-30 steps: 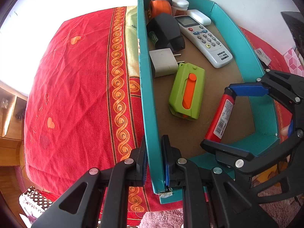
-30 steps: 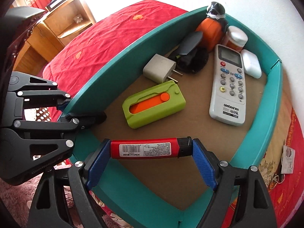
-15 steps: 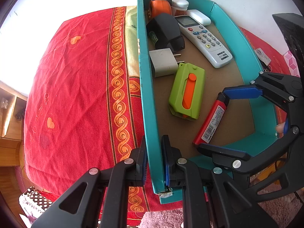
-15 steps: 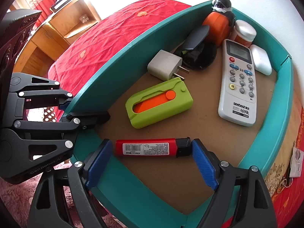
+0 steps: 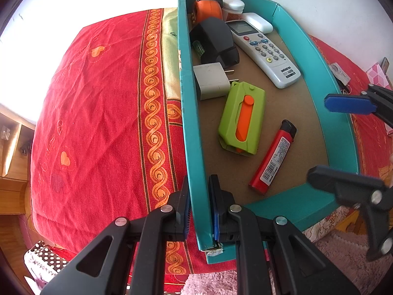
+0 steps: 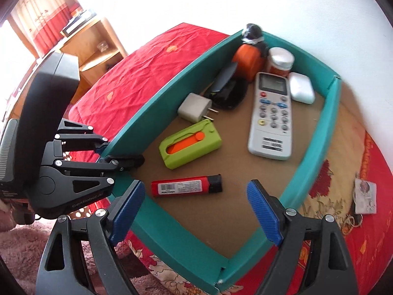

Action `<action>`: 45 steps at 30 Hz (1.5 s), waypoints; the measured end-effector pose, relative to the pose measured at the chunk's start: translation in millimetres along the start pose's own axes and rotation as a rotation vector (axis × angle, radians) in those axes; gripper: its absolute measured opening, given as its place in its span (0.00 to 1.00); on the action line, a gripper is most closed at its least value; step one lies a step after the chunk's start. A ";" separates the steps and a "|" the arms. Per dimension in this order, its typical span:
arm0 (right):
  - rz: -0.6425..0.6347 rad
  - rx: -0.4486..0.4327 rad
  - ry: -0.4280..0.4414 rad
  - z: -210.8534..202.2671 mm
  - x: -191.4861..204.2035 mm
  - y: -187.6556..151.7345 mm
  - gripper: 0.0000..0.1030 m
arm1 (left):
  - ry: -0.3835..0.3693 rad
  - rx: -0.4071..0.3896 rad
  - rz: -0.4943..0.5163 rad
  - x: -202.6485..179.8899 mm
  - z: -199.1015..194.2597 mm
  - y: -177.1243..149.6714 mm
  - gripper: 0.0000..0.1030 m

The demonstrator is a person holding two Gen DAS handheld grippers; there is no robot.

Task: Organize objects
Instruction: 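Move the right tool to the ID card with keys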

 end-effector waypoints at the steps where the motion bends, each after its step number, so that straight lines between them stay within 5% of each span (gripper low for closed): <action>1: 0.009 -0.005 -0.003 -2.9 -2.3 -0.3 0.84 | 0.000 0.001 0.000 0.0 0.0 0.0 0.12; 12: 0.125 -0.065 -0.135 -49.0 -60.4 -9.0 0.84 | 0.000 0.002 0.003 -0.6 1.5 0.4 0.12; 27: 0.653 -0.007 -0.361 -60.0 -222.5 -69.7 0.84 | 0.000 0.003 0.006 -1.2 2.1 0.7 0.12; 34: 0.947 -0.046 -0.290 -55.7 -270.6 -84.6 0.84 | -0.001 0.002 0.004 -1.0 1.9 0.5 0.12; 45: 0.966 -0.035 -0.344 -39.4 -293.9 -60.5 0.84 | -0.001 0.002 0.002 -1.7 2.6 1.0 0.12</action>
Point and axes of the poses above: each gripper's, at about its wrist camera, not at the fingertips, and z roughly the way its jaws point, x to its left, y to its top, the point moved 5 cm from there along z, roughly the way its jaws point, and after that the axes turned 6 degrees about -x, right-handed, at the moved point
